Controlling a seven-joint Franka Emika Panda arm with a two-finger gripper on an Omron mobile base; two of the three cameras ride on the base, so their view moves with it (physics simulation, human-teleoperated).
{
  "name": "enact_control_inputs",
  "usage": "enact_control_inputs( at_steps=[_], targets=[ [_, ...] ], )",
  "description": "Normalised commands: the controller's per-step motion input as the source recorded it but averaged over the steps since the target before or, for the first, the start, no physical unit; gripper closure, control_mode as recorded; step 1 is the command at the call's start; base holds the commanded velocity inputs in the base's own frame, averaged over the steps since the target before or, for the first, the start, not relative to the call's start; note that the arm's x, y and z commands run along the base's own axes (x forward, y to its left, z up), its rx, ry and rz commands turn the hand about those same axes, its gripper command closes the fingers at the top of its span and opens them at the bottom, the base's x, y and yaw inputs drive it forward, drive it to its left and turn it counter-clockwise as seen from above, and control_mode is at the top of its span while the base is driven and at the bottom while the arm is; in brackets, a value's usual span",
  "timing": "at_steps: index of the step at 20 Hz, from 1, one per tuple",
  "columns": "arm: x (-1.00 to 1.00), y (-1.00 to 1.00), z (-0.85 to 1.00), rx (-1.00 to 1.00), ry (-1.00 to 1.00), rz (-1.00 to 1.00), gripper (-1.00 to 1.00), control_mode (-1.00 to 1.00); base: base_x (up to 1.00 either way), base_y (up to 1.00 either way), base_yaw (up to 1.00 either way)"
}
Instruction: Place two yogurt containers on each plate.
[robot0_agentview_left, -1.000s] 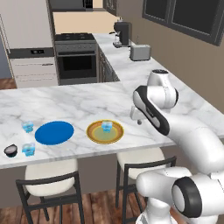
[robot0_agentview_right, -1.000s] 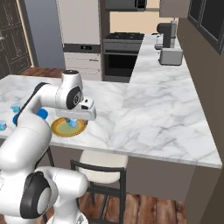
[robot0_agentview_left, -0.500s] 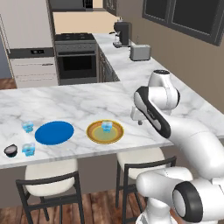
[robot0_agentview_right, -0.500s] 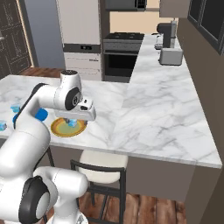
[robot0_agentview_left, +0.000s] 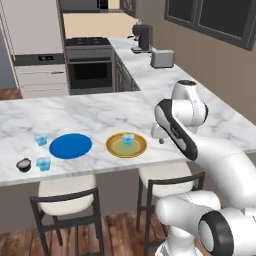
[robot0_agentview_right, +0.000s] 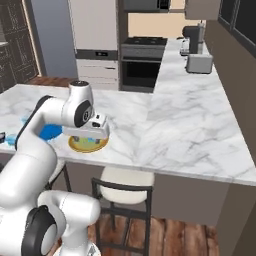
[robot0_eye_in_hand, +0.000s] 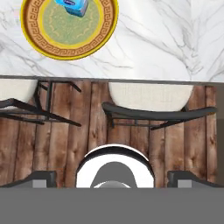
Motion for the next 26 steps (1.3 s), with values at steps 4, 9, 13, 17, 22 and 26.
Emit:
enact_control_inputs(
  at_steps=[4,9,13,17,22,26],
  targets=[
    [0.0,0.0,0.0,0.0,0.0,0.0,-1.0,1.0,-0.04,0.96,0.01],
    [0.0,0.0,0.0,0.0,0.0,0.0,-1.0,1.0,0.0,0.97,0.04],
    [0.0,0.0,0.0,0.0,0.0,0.0,-1.0,1.0,0.0,0.63,0.04],
    [0.0,0.0,0.0,0.0,0.0,0.0,-1.0,1.0,0.04,0.0,0.02],
    [0.0,0.0,0.0,0.0,0.0,0.0,-1.0,1.0,0.25,0.09,0.01],
    [0.0,0.0,0.0,0.0,0.0,0.0,-1.0,1.0,0.31,0.27,0.0]
  ],
)
